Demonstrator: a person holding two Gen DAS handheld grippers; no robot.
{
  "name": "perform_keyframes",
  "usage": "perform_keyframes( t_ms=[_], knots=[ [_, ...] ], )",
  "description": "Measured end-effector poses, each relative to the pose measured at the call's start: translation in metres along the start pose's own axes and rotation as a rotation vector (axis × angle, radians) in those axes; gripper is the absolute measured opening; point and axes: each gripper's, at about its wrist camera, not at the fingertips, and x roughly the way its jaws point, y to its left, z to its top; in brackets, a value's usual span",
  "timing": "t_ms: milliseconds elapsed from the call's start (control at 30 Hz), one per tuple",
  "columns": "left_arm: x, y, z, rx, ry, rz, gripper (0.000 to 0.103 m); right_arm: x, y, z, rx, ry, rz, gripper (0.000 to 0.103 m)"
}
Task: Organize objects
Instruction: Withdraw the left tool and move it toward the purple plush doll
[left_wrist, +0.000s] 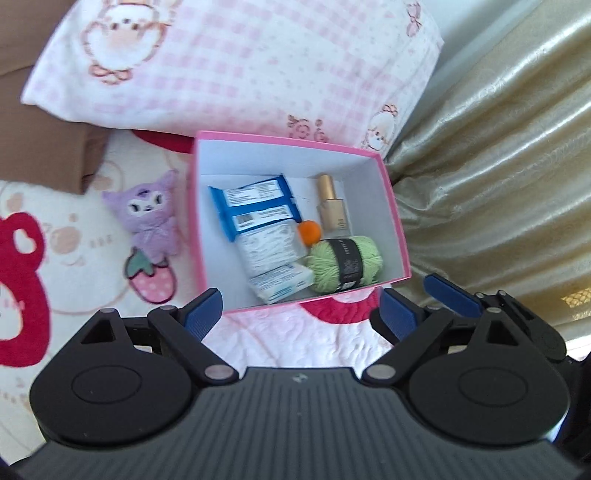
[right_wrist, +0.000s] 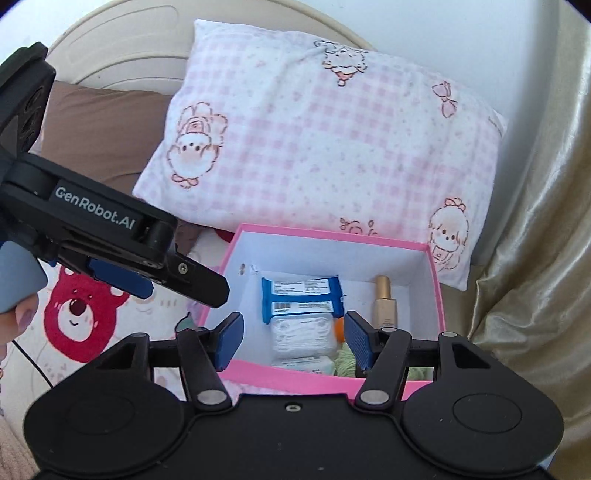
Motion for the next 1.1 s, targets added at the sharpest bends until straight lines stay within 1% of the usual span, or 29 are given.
perform_keyframes(
  t_ms=[100, 167, 300, 400, 467, 533, 567, 633, 700, 733, 800, 900, 1000, 1033, 1067, 1100],
  knots=[
    [-0.014, 0.015, -0.009, -0.009, -0.008, 0.021, 0.093, -0.006, 0.014, -0.001, -0.017, 0.009, 0.034, 0.071],
    [-0.02, 0.027, -0.016, -0.015, -0.011, 0.032, 0.093, -0.005, 0.024, -0.003, -0.043, 0.014, 0.059, 0.071],
    [-0.028, 0.043, -0.03, 0.013, -0.018, 0.064, 0.093, -0.006, 0.047, -0.001, -0.1, 0.016, 0.113, 0.072],
    [-0.028, 0.06, -0.038, 0.019, -0.039, 0.082, 0.093, -0.002, 0.066, 0.001, -0.131, 0.015, 0.173, 0.078],
    [-0.023, 0.072, -0.041, 0.025, -0.047, 0.098, 0.093, 0.009, 0.08, 0.001, -0.17, 0.02, 0.203, 0.08],
    [-0.013, 0.084, -0.042, 0.045, -0.038, 0.101, 0.093, 0.024, 0.092, -0.001, -0.193, 0.031, 0.205, 0.08],
    [-0.007, 0.092, -0.041, 0.033, -0.033, 0.107, 0.093, 0.032, 0.097, -0.002, -0.199, 0.042, 0.211, 0.08],
    [0.003, 0.106, -0.04, 0.036, -0.057, 0.111, 0.093, 0.048, 0.106, -0.004, -0.221, 0.05, 0.217, 0.08],
    [0.011, 0.118, -0.038, 0.04, -0.09, 0.11, 0.092, 0.061, 0.113, -0.005, -0.238, 0.045, 0.2, 0.08],
    [0.017, 0.125, -0.037, 0.034, -0.109, 0.098, 0.091, 0.067, 0.116, -0.006, -0.248, 0.04, 0.192, 0.08],
    [0.028, 0.138, -0.035, 0.016, -0.121, 0.063, 0.09, 0.077, 0.123, -0.007, -0.275, 0.032, 0.181, 0.08],
    [0.045, 0.155, -0.03, -0.014, -0.143, 0.013, 0.087, 0.092, 0.135, -0.009, -0.352, 0.002, 0.177, 0.081],
    [0.062, 0.169, -0.024, -0.043, -0.169, -0.048, 0.074, 0.109, 0.147, -0.013, -0.446, -0.026, 0.113, 0.082],
    [0.069, 0.173, -0.022, -0.057, -0.169, -0.062, 0.069, 0.114, 0.151, -0.014, -0.475, -0.033, 0.093, 0.082],
    [0.076, 0.176, -0.02, -0.064, -0.167, -0.076, 0.067, 0.119, 0.153, -0.016, -0.497, -0.035, 0.077, 0.082],
    [0.085, 0.178, -0.019, -0.068, -0.168, -0.088, 0.062, 0.125, 0.155, -0.017, -0.516, -0.034, 0.067, 0.082]
  ],
)
